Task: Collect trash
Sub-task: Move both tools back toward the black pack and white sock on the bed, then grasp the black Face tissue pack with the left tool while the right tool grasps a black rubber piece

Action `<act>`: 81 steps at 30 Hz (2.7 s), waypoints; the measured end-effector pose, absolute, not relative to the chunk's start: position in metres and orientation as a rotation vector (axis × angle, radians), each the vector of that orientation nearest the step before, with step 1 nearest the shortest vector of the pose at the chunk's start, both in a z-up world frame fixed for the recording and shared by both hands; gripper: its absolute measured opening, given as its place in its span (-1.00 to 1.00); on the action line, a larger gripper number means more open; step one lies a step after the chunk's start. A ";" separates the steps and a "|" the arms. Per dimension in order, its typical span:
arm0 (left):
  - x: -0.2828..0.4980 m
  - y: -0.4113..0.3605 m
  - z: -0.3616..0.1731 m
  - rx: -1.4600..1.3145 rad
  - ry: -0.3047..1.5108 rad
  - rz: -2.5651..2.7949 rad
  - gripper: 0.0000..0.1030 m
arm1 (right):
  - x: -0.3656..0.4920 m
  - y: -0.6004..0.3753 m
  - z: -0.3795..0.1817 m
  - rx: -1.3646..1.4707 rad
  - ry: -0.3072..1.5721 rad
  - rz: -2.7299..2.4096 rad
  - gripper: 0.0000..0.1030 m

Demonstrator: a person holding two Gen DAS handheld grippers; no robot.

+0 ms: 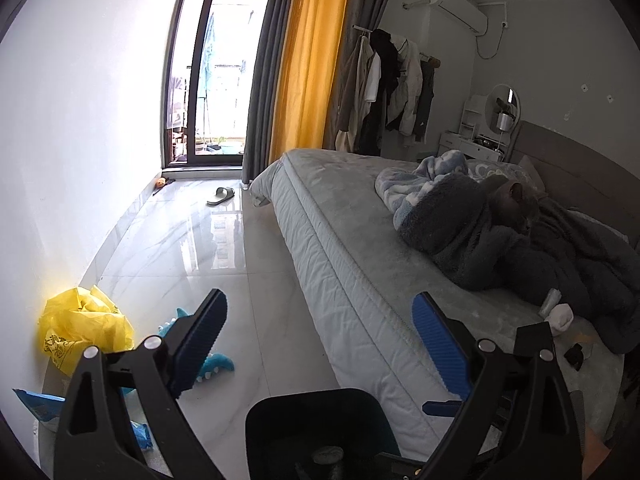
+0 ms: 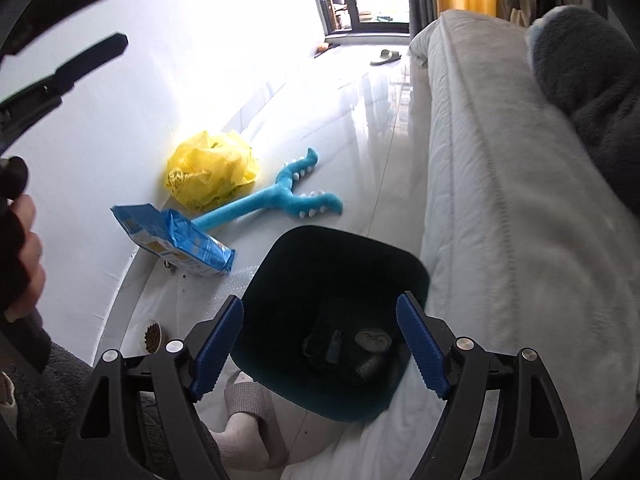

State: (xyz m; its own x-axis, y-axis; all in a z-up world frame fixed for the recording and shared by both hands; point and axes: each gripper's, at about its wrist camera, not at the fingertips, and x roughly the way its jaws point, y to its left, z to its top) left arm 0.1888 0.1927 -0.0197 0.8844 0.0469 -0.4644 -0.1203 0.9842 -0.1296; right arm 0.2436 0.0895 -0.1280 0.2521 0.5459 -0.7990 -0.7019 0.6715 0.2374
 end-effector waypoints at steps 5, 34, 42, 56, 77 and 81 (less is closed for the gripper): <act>0.194 0.167 -0.016 -0.153 0.474 0.055 0.86 | 0.249 0.058 -0.105 -0.166 0.929 0.825 0.56; 0.249 0.016 -0.042 -0.105 0.597 -0.143 0.86 | 0.255 -0.114 -0.092 -0.216 0.865 0.601 0.24; 0.263 -0.019 -0.055 -0.098 0.664 -0.191 0.86 | 0.259 -0.159 -0.099 -0.189 0.882 0.549 0.06; 0.283 -0.063 -0.084 -0.141 0.793 -0.229 0.86 | 0.258 -0.215 -0.103 -0.113 0.886 0.519 -0.05; 0.301 -0.099 -0.115 -0.140 0.867 -0.207 0.86 | 0.254 -0.243 -0.125 -0.147 0.935 0.477 -0.28; 0.304 -0.108 -0.120 -0.136 0.879 -0.210 0.86 | 0.257 -0.244 -0.134 -0.160 0.947 0.471 -0.39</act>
